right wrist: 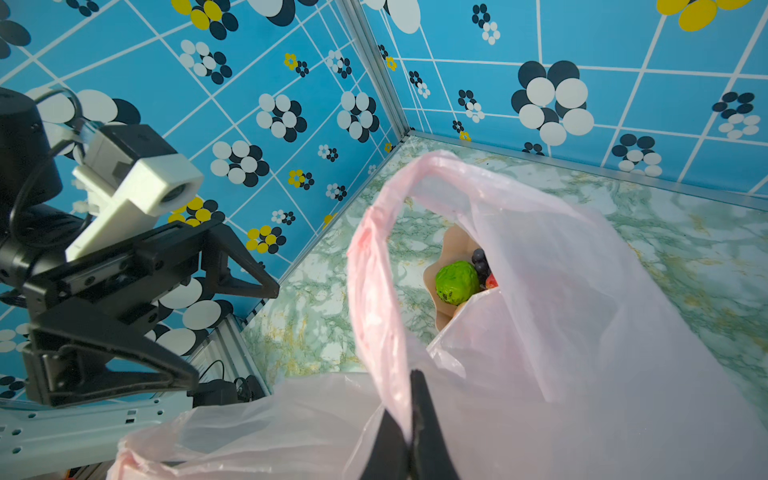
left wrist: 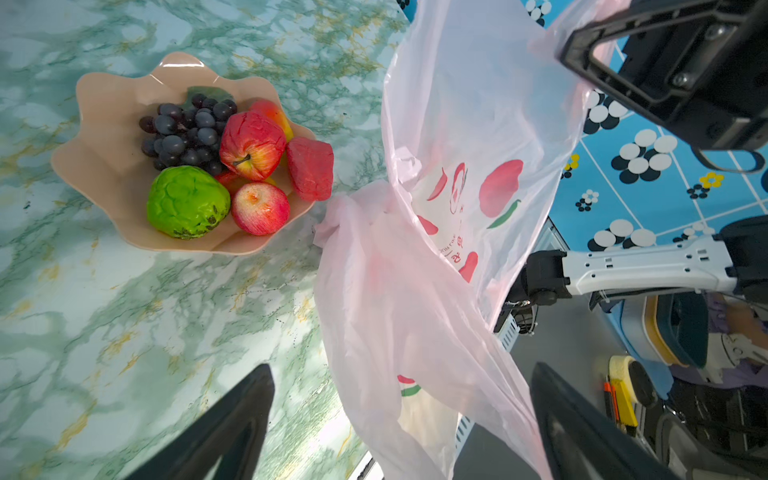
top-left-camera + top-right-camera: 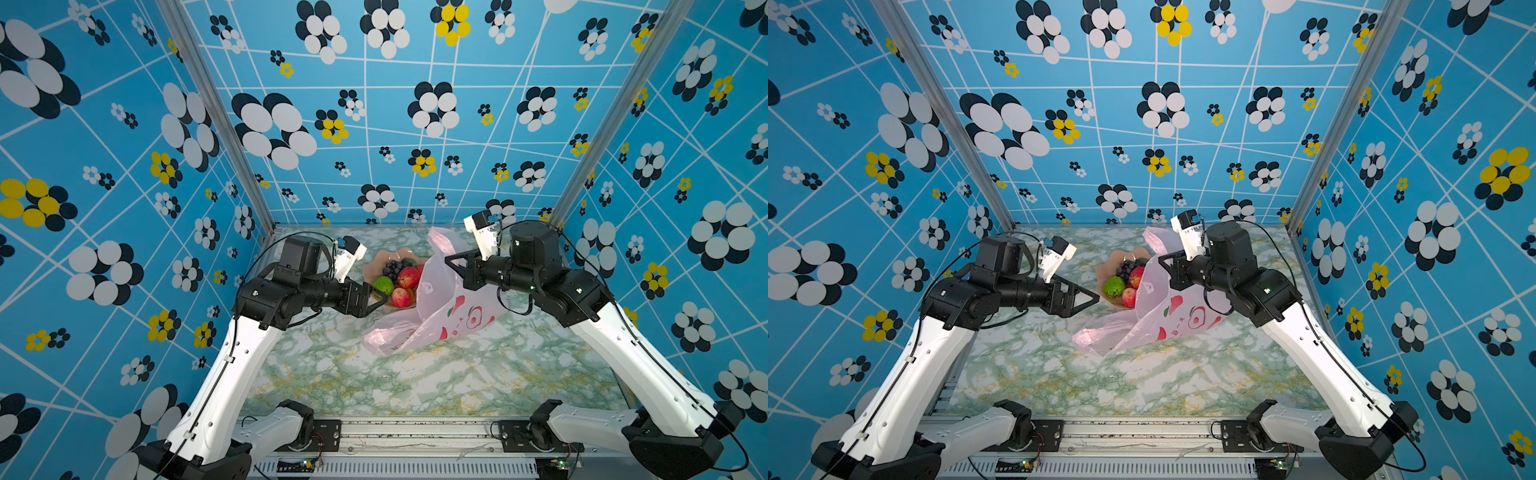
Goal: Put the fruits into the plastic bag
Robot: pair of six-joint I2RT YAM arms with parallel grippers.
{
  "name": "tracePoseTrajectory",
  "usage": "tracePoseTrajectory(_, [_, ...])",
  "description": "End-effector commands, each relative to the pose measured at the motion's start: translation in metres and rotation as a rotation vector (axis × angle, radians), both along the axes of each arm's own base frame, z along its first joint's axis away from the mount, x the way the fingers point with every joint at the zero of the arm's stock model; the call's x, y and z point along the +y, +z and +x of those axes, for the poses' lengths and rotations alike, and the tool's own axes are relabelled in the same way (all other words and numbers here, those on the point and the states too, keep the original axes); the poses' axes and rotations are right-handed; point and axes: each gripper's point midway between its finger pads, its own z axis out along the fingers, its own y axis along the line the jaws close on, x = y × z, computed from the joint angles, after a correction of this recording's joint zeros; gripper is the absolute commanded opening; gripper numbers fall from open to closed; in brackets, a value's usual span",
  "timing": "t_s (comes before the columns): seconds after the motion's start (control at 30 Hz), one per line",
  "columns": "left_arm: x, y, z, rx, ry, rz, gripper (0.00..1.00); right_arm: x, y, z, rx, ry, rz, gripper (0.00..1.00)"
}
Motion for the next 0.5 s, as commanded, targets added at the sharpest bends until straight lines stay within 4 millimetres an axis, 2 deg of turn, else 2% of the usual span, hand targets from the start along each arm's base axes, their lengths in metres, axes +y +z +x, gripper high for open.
tracePoseTrajectory(0.0, [-0.007, 0.013, -0.030, -0.057, -0.093, -0.055, 0.99, 0.008, 0.005, 0.002, -0.014, 0.020, 0.022, 0.00])
tracePoseTrajectory(0.07, [-0.014, 0.019, -0.041, -0.087, -0.136, -0.068, 0.99, 0.010, 0.006, 0.004, -0.016, 0.020, 0.025, 0.00])
tracePoseTrajectory(0.13, [-0.019, 0.018, -0.052, -0.115, -0.178, -0.034, 0.99, 0.010, 0.007, 0.005, -0.018, 0.017, 0.023, 0.00])
tracePoseTrajectory(0.27, [-0.020, -0.012, -0.067, -0.121, -0.251, 0.168, 0.99, 0.011, 0.008, 0.007, -0.021, 0.021, 0.011, 0.00])
tracePoseTrajectory(0.33, [-0.024, -0.020, -0.074, -0.118, -0.287, 0.214, 0.99, 0.012, 0.008, 0.008, -0.020, 0.021, 0.010, 0.00])
tracePoseTrajectory(0.47, [-0.026, -0.030, -0.069, -0.163, -0.278, 0.312, 0.99, 0.013, 0.009, 0.007, -0.019, 0.028, 0.021, 0.00])
